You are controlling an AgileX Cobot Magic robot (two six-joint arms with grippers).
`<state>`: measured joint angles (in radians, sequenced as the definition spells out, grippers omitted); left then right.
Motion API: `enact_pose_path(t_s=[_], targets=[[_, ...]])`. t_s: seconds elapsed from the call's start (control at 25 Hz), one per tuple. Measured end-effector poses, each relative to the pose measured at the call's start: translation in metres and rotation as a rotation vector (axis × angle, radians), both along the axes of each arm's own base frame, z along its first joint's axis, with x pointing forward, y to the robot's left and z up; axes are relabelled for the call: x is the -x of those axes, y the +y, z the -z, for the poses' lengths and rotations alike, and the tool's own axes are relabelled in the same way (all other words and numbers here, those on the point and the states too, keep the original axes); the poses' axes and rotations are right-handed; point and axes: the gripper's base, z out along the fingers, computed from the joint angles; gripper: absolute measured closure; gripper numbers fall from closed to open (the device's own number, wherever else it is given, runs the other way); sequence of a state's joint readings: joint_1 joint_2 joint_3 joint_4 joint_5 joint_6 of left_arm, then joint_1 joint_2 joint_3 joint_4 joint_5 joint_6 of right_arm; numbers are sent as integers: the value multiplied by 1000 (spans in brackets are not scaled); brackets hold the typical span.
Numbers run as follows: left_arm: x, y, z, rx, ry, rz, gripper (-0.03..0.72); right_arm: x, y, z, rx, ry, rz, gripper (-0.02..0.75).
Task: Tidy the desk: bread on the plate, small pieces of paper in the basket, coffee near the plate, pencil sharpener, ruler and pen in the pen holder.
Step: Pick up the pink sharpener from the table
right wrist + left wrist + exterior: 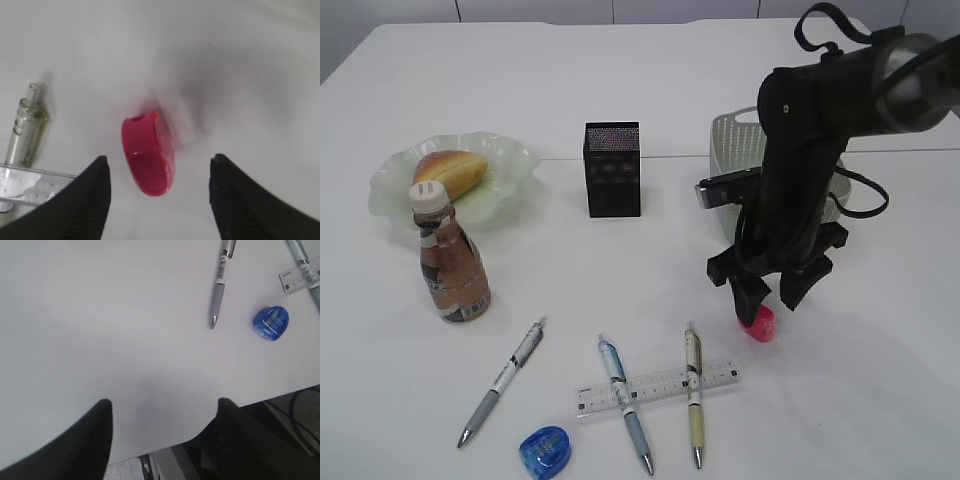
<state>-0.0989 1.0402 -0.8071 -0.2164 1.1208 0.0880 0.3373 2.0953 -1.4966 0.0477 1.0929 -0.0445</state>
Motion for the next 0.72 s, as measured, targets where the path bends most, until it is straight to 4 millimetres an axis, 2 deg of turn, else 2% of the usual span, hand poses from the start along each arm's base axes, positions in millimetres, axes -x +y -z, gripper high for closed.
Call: enact_pose_path(t_s=[0.72], targets=[[0, 0, 0, 0, 0, 1, 212, -4, 1, 8, -4, -18, -16, 280]])
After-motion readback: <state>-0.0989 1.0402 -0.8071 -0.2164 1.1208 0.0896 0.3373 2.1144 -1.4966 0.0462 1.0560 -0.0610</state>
